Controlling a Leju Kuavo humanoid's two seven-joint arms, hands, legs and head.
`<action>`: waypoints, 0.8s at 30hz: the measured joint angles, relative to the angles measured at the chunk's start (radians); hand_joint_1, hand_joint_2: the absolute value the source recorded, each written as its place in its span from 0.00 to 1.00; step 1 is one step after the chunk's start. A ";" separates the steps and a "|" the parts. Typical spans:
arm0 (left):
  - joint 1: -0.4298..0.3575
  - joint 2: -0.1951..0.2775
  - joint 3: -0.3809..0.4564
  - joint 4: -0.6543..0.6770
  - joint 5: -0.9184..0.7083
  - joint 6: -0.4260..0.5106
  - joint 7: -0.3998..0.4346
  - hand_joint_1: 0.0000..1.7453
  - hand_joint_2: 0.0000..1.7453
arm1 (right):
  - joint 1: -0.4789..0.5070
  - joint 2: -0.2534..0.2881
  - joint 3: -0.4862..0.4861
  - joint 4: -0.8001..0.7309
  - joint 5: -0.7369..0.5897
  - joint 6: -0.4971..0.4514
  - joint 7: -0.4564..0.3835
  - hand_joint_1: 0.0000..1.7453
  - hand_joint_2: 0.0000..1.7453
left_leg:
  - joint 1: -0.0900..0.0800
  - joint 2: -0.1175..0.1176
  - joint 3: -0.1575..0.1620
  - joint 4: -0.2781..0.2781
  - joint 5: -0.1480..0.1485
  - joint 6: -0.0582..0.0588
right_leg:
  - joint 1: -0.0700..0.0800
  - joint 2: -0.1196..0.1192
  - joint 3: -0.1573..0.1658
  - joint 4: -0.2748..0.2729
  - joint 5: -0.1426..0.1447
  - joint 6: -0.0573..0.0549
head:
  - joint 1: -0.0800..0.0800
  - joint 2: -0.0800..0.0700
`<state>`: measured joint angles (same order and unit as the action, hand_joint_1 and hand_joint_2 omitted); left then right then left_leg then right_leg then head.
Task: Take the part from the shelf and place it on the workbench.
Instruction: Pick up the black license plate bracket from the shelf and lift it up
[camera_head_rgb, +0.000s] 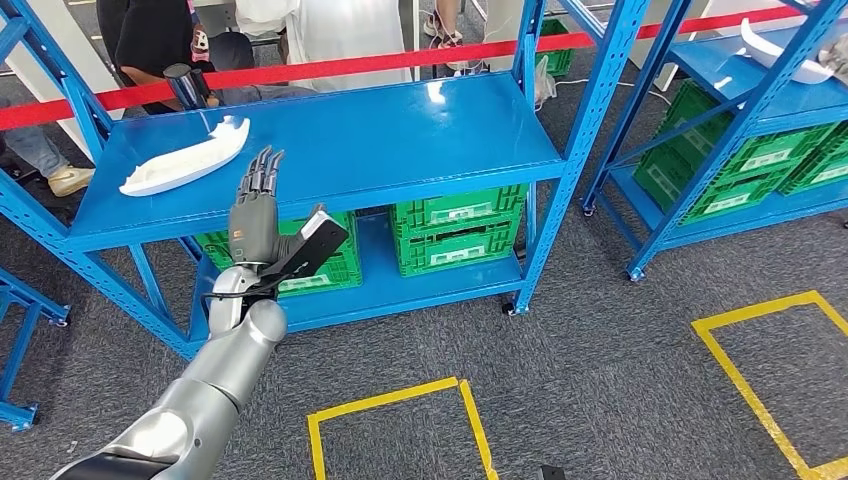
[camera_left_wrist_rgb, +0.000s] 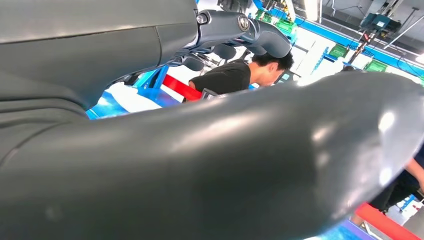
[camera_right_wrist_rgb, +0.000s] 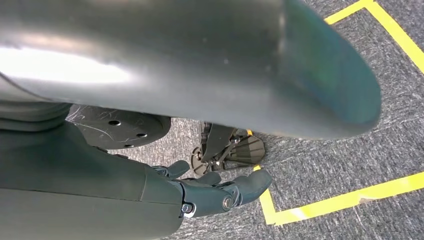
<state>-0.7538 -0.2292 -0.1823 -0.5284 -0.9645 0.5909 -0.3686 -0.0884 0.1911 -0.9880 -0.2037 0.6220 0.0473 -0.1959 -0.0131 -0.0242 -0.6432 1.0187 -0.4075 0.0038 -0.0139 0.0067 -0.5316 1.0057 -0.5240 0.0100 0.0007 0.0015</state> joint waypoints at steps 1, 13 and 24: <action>0.000 0.000 0.000 0.000 0.004 0.000 -0.001 0.00 0.00 | 0.000 0.000 0.000 0.000 0.001 0.000 0.000 0.00 0.00 | -0.001 0.000 0.000 0.002 -0.002 0.003 | -0.001 0.000 0.001 -0.001 -0.001 0.003 | 0.000 0.000; -0.004 -0.004 0.000 -0.008 0.029 -0.007 0.020 0.00 0.00 | -0.002 -0.001 0.000 0.000 0.031 0.006 0.037 0.00 0.00 | 0.012 0.004 0.032 -0.015 -0.019 0.022 | -0.003 -0.002 -0.159 0.278 -0.094 0.024 | 0.005 0.000; -0.006 -0.005 0.000 -0.009 0.053 -0.017 0.011 0.00 0.00 | -0.001 -0.003 0.000 0.000 0.038 0.004 0.047 0.00 0.00 | 0.005 0.002 0.038 0.008 -0.043 0.012 | -0.001 0.004 -0.067 0.032 0.045 -0.001 | 0.004 0.000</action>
<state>-0.7594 -0.2340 -0.1820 -0.5372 -0.9116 0.5736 -0.3577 -0.0898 0.1880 -0.9880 -0.2035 0.6600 0.0511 -0.1484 -0.0077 -0.0224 -0.6056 1.0264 -0.4500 0.0163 -0.0149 0.0112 -0.5981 1.0378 -0.4794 0.0094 0.0042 0.0015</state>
